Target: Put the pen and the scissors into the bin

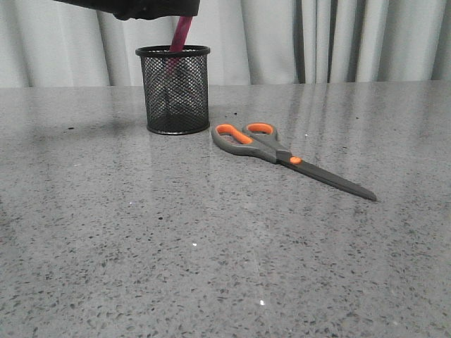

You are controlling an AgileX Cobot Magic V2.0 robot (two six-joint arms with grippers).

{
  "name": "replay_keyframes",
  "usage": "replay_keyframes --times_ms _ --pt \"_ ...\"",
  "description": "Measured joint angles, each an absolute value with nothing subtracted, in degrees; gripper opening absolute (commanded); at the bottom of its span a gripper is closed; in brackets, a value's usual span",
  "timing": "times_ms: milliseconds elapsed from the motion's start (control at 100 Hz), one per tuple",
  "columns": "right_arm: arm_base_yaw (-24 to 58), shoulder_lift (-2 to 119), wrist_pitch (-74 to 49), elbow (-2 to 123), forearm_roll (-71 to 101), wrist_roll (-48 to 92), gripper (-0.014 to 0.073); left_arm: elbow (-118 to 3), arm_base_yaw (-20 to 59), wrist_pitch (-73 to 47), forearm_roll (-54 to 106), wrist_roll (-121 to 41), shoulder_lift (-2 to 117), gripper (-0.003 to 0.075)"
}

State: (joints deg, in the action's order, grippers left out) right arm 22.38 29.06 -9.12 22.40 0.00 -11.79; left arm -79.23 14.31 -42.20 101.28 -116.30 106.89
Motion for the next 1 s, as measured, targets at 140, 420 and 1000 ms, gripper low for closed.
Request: replay_keyframes --times_ms 140,420,1000 --pt "22.4 29.1 -9.1 22.4 0.0 -11.8 0.0381 -79.2 14.3 -42.3 101.4 -116.3 106.9 0.0395" --pt "24.5 29.1 -9.8 24.5 0.0 -11.8 0.0381 -79.2 14.0 -46.3 101.4 -116.3 102.1 0.0369" --pt "41.1 73.4 -43.6 66.5 -9.5 -5.5 0.0381 -73.2 13.5 -54.0 82.9 -98.4 61.5 0.0096"
